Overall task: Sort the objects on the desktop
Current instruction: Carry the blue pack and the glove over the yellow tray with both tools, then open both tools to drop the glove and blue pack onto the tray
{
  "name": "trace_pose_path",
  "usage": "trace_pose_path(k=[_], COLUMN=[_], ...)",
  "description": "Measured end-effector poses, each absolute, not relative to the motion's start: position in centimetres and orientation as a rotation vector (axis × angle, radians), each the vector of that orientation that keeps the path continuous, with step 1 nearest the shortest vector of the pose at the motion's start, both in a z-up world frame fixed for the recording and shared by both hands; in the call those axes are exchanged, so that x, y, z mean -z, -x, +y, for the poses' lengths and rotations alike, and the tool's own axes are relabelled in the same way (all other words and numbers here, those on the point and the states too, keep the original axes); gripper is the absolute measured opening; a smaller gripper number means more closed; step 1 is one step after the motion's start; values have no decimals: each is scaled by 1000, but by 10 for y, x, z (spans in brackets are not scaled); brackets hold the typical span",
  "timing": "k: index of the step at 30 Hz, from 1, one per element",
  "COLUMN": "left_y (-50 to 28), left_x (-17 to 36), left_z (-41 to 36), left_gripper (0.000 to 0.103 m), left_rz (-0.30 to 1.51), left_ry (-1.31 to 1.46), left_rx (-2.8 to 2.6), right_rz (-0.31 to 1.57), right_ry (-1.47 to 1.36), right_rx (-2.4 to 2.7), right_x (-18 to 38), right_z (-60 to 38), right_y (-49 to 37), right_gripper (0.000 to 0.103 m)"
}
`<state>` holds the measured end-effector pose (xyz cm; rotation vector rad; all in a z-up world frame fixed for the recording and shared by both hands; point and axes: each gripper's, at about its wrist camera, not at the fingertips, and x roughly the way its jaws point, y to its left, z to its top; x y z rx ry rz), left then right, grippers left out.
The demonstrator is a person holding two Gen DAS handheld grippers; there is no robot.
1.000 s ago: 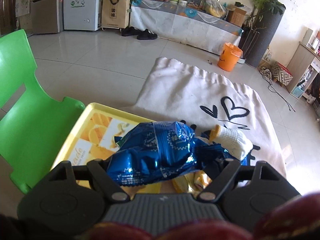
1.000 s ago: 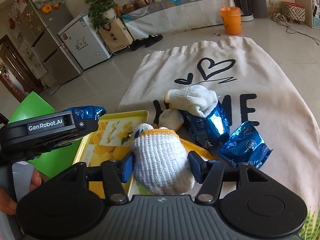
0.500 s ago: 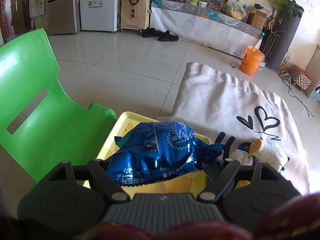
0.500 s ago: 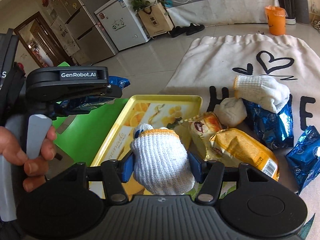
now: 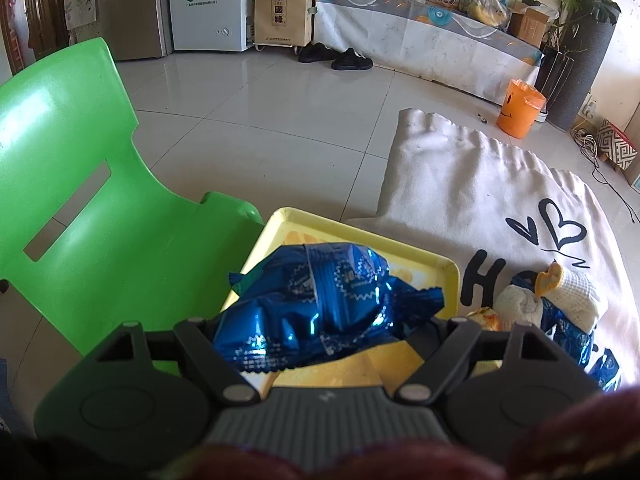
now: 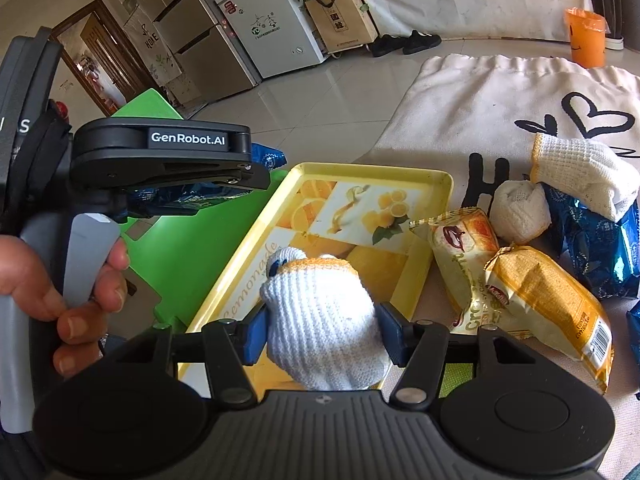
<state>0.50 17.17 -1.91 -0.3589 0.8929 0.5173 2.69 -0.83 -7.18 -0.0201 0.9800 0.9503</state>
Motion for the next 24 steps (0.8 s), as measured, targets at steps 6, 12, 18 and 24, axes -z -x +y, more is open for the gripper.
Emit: trace_pose_path(k=[6,12,18,24], left_y=[-3,-3,-5,-8], left_x=[24,28,30,34], left_z=[178,182,185,189], left_gripper=[81,81,81,81], left_rz=[901,911,911,926], left_ry=[355,357,344,350], left_rx=[-531,-541,-554,-554], right_rz=[983,989,988,994], right_ry=[25,33,44,42], right_rx=[-962,-965,-968,-968], right_x=[76,79,81,85], right_z=[-1,5,12,21], right_y=[-26,-25,-25,-25], right_gripper=[58,58,58,58])
